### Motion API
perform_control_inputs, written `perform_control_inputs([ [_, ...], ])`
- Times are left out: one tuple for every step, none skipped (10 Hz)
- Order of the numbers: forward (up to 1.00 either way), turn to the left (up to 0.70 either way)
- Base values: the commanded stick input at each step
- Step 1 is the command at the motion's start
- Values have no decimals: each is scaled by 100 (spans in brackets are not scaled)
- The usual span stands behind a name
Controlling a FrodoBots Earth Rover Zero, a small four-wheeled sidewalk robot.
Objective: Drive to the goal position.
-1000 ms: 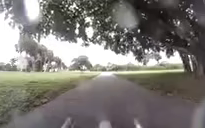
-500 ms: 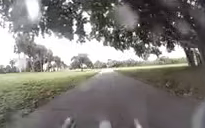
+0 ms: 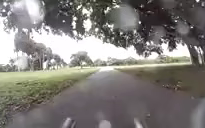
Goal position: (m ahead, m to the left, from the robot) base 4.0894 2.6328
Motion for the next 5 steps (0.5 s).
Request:
perform_control_inputs([
  [100,0],
  [100,0],
  [100,0],
  [100,0],
  [100,-1],
])
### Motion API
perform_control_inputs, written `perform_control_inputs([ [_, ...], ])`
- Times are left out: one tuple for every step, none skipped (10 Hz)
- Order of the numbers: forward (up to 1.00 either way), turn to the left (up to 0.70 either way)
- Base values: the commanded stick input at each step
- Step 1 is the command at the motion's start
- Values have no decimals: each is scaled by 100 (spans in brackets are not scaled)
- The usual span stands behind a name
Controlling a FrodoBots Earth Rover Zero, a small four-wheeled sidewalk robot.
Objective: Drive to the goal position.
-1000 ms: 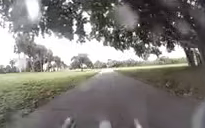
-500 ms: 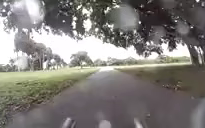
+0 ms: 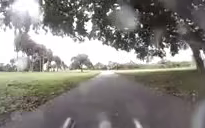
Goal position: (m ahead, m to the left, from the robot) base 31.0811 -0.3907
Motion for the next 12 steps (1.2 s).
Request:
perform_control_inputs([
  [100,-22],
  [100,-40],
  [100,-40],
  [100,0],
  [100,0],
  [100,0],
  [100,0],
  [100,0],
  [100,0],
  [100,0],
  [100,0],
  [100,0],
])
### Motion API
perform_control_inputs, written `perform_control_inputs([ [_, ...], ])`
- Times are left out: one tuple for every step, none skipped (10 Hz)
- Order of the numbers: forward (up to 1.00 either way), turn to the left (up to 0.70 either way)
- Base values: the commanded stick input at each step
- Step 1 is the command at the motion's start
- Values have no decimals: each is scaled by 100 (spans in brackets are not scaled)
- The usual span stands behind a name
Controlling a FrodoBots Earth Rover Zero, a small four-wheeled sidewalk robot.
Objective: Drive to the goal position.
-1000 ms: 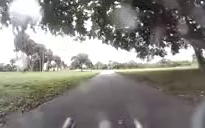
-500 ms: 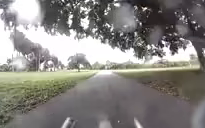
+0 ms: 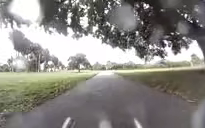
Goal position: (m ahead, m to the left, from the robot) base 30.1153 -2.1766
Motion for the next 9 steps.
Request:
perform_control_inputs([
  [100,0],
  [100,0],
  [100,0],
  [100,0],
  [100,0],
  [100,0],
  [100,0],
  [100,0],
  [100,0],
])
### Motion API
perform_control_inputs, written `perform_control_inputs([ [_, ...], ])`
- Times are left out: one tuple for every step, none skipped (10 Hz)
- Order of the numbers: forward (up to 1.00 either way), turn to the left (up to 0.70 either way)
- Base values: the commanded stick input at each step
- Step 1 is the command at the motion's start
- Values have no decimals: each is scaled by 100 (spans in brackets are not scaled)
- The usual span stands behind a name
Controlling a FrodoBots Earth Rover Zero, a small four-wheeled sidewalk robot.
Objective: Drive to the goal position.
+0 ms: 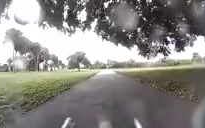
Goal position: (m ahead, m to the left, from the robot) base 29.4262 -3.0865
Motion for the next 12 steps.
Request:
perform_control_inputs([
  [100,0],
  [100,0],
  [100,0],
  [100,0],
  [100,0],
  [100,0],
  [100,0],
  [100,0],
  [100,0],
  [100,0],
  [100,0],
  [100,0],
])
